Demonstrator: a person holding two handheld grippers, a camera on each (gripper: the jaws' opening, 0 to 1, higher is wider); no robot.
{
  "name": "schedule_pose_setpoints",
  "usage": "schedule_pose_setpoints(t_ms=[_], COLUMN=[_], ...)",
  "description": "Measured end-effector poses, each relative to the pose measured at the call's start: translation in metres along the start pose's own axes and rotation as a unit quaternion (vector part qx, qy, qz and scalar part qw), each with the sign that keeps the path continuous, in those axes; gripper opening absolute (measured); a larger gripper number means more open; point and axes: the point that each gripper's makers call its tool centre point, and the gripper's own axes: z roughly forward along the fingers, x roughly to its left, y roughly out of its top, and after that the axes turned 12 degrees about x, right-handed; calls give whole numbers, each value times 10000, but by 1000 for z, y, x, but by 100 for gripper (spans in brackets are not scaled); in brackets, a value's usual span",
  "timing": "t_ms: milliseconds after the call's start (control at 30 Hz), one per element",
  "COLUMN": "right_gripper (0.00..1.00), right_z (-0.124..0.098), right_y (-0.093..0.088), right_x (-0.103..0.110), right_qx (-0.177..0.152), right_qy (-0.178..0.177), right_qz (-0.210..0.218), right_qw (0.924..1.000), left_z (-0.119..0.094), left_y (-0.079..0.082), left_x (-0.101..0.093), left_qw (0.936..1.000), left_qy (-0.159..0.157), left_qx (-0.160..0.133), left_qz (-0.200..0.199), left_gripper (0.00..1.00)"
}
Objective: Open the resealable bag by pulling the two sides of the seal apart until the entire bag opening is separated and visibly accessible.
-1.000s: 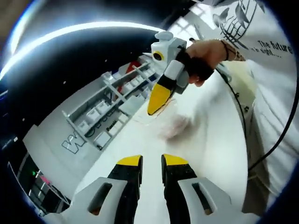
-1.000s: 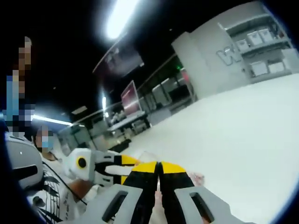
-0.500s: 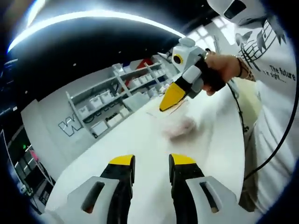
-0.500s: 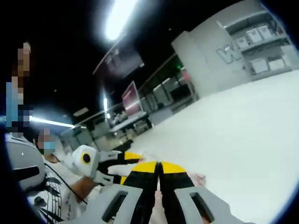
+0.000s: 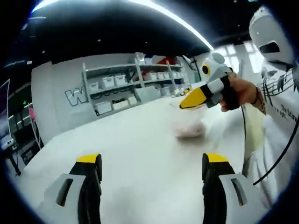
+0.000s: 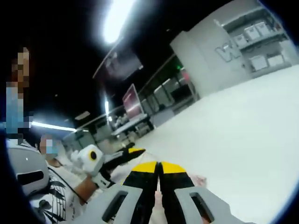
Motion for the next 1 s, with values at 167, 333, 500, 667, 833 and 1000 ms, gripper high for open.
schedule_pose_setpoints(t_ms=[167,333,500,667,833,1000], right_gripper=[0,0,0,0,0,0], right_z=[-4,-8,-11,-15,-19,-22], right_y=[5,10,14,19,26,34], right_x=[-4,-5,-4,-2,-2,0], right_qx=[-83,-190,-280,-389,-488,-549], right_qy=[46,75,130,198,216,141], right_qz=[105,192,286,384,436,293], right_qw=[9999,9996,9991,9983,9976,9980], left_z=[-4,-9,-11,-12,-14,-14], left_y=[-5,-6,-11,-16,-15,-15], left_x=[19,26,29,31,34,34], left_qw=[9992,9983,9976,9969,9963,9957], left_qy=[295,407,514,537,685,685], left_qx=[39,22,-25,-9,-60,-103], left_qz=[-265,-415,-470,-582,-513,-610], left_gripper=[100,100,100,100,100,100])
